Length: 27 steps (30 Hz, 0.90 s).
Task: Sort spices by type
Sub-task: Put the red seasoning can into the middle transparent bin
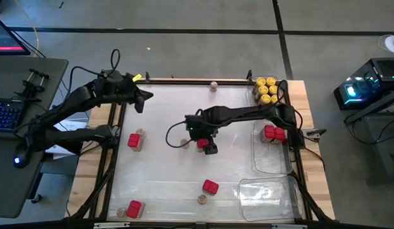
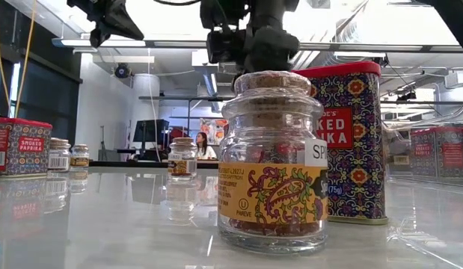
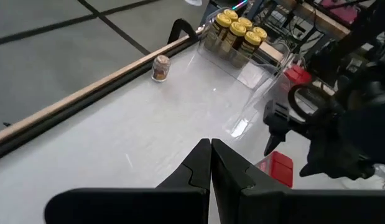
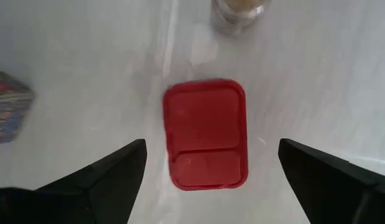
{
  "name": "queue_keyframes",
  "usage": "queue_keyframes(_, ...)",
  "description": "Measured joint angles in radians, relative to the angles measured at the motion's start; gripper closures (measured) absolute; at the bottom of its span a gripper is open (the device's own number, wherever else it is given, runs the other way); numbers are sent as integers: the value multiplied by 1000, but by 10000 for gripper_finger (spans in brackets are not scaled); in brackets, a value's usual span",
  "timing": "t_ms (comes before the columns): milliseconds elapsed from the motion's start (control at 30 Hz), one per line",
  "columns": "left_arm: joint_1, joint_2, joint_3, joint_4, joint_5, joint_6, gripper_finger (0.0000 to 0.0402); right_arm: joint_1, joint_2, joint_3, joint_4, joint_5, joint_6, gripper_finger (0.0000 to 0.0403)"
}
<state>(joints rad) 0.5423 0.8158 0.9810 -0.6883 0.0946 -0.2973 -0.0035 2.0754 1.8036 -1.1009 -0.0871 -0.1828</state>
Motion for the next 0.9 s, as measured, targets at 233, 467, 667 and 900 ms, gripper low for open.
queue_keyframes(233,0,5,0,5,-3,113,401,37,0,-55,63,7,3,41)
queue_keyframes(467,1,6,0,30,-3,151,401,50,0,-104,183,48,73,41)
queue_keyframes(667,1,15,0,128,-14,142,401,50,0,-143,182,103,78,82)
queue_keyframes(900,1,67,0,316,-27,45,401,43,-18,-150,154,105,101,189)
